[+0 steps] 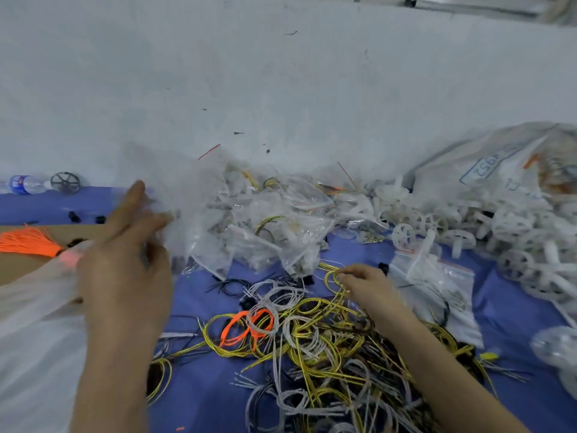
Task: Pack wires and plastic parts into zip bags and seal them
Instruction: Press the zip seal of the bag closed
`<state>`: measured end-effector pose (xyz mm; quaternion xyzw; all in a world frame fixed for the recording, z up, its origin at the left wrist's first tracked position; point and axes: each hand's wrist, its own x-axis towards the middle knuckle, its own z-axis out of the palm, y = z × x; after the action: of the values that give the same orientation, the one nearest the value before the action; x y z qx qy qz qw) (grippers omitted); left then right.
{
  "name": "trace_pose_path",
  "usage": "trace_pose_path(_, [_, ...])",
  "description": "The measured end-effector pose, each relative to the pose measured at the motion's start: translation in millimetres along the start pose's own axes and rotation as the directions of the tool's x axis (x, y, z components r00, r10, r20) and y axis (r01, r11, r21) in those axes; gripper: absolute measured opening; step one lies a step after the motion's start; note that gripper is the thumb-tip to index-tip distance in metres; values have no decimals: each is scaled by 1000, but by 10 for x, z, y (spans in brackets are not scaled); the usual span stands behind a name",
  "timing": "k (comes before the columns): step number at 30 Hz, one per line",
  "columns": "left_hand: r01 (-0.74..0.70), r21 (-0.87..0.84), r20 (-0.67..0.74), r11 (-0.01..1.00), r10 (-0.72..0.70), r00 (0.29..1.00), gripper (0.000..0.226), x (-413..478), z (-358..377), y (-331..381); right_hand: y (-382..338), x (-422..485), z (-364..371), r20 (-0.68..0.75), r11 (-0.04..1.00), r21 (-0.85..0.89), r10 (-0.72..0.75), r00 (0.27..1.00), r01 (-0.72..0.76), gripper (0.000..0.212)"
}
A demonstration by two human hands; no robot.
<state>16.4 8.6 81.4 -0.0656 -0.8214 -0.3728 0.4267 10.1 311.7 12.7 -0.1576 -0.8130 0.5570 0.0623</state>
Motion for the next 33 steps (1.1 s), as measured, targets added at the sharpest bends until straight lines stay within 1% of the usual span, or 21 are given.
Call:
trace_pose_path(3, [-35,-50,15,998,36,999,51,52,137,-89,-128,411,302,74,964,-229,-124,989,138,9])
trace_pose_path(5, [-40,-52,64,998,43,997,57,64,213,-97,-233,632,578,144,940,-269,-176,974,210,26])
trace_pose_path(7, [-20,-65,163,998,31,986,55,31,295,-105,-324,847,870,191,914,-288,-238,952,286,51])
trace_pose_path(8, [-3,-73,210,997,18,978,54,7,326,-115,-357,936,1007,219,889,-328,-256,941,318,60])
trace_pose_path(9, [10,-86,238,996,11,971,53,-7,349,-143,-385,1019,1139,244,877,-363,-235,941,313,62])
trace_pose_path(10, [23,-98,254,995,3,967,53,-12,360,-174,-395,1091,1254,265,869,-396,-201,943,297,55])
trace_pose_path(12, [57,-113,275,992,-24,961,53,-3,355,-235,-386,1153,1407,279,849,-461,-136,951,257,15])
trace_pose_path(13, [80,-111,277,991,-47,960,53,7,346,-266,-387,1162,1432,264,872,-427,-134,955,240,12])
trace_pose_path(14, [103,-104,269,989,-71,960,53,18,337,-298,-387,1168,1420,237,931,-316,-109,965,183,13])
trace_pose_path(15, [123,-100,255,987,-94,963,55,29,329,-329,-420,1146,1371,233,994,-93,-37,972,60,7])
trace_pose_path(16, [137,-101,236,985,-110,966,57,39,325,-357,-441,1147,1297,228,980,172,62,972,-102,11])
trace_pose_path(17, [143,-109,218,984,-117,969,60,49,323,-382,-478,1138,1183,263,885,403,133,956,-234,14])
trace_pose_path(18, [146,-122,209,982,-118,971,63,56,321,-401,-510,1140,1049,304,759,577,144,942,-302,13])
trace_pose_path(19, [147,-139,213,979,-116,970,67,55,319,-409,-542,1140,904,333,646,686,131,934,-335,17])
trace_pose_path(20, [145,-153,229,978,-107,968,69,51,319,-411,-581,1141,769,352,566,751,90,932,-339,21])
trace_pose_path(22, [140,-171,288,975,-87,954,68,34,326,-394,-699,1066,548,378,460,822,-1,926,-335,36])
trace_pose_path(24, [130,-178,345,975,-62,937,56,11,349,-353,-822,957,403,373,408,853,-41,927,-326,42])
trace_pose_path(26, [104,-166,378,981,-35,925,42,-17,378,-273,-953,788,324,381,385,863,-65,922,-329,32])
trace_pose_path(27, [90,-156,393,984,-22,919,42,-31,396,-222,-998,706,304,391,373,865,-82,917,-336,28])
trace_pose_path(31, [113,-217,479,970,5,878,73,-101,480,-22,-1157,282,316,493,291,854,-181,851,-432,13])
trace_pose_path(33, [127,-244,550,961,29,835,81,-140,499,88,-1206,46,385,539,251,839,-257,802,-483,18])
